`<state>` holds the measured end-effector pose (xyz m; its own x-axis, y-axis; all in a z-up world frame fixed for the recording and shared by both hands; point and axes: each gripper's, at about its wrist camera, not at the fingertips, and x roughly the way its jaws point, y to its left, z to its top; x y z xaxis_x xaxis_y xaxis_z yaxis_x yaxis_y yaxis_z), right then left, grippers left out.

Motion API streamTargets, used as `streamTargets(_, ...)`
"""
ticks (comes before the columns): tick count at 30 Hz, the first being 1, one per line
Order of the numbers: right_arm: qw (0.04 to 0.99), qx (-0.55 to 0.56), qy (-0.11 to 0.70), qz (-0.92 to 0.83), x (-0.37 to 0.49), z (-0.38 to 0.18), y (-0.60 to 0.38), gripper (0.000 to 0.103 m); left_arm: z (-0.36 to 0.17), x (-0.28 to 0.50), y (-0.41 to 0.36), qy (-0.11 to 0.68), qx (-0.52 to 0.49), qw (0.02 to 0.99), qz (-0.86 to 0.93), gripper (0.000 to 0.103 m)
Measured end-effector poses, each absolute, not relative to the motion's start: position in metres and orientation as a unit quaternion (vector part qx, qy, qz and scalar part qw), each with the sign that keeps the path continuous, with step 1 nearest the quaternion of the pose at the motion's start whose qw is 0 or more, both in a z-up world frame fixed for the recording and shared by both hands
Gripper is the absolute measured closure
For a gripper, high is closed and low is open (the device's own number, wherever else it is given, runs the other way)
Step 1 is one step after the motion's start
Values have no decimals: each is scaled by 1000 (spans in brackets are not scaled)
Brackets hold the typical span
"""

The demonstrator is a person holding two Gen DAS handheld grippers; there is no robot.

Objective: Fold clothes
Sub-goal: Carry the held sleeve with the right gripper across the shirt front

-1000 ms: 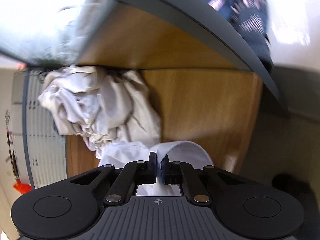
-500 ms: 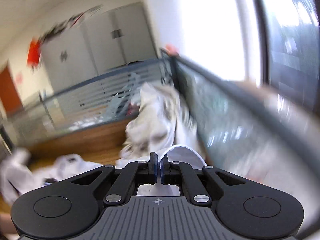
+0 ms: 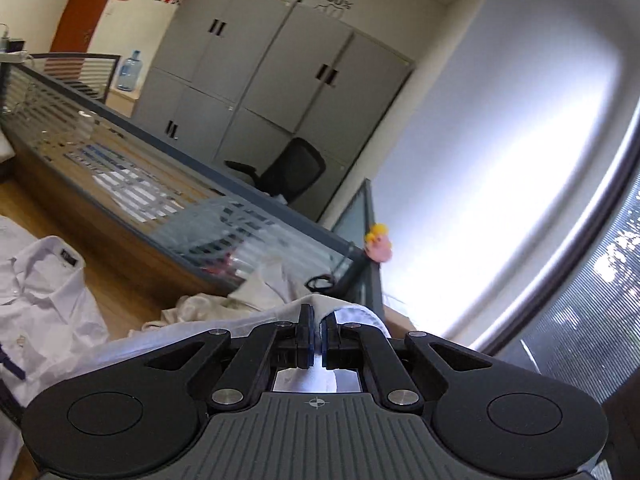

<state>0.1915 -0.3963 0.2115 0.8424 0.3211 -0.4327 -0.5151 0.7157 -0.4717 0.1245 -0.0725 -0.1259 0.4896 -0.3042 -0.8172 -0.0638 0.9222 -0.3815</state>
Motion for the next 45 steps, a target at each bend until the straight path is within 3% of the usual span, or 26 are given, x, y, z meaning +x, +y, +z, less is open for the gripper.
streamTargets(7, 919, -268, 196, 212, 132, 180, -421, 97, -84, 116, -5, 462, -254, 848, -50, 1)
streamTargets(14, 932, -194, 273, 138, 95, 100, -457, 97, -76, 132, 41, 490, -230, 840, -39, 1)
streamTargets(22, 949, -157, 262, 79, 66, 18, -471, 96, -65, 152, 61, 488, -202, 848, -44, 1)
streamTargets(31, 913, -107, 390, 58, 8, -88, -490, 94, -67, 177, 58, 497, -209, 842, -23, 1)
streamTargets(33, 897, -91, 426, 75, 5, -102, -490, 87, -66, 185, 56, 497, -213, 841, -15, 1)
streamTargets(40, 814, 14, 537, 220, 36, -90, -508, 84, -64, 209, 47, 497, -227, 838, 13, 1)
streamTargets(44, 766, 22, 564, 308, 64, -79, -506, 60, -65, 221, 34, 504, -219, 835, 20, 1)
streamTargets(45, 759, 15, 565, 324, 70, -78, -503, 60, -64, 224, 32, 504, -218, 836, 21, 1)
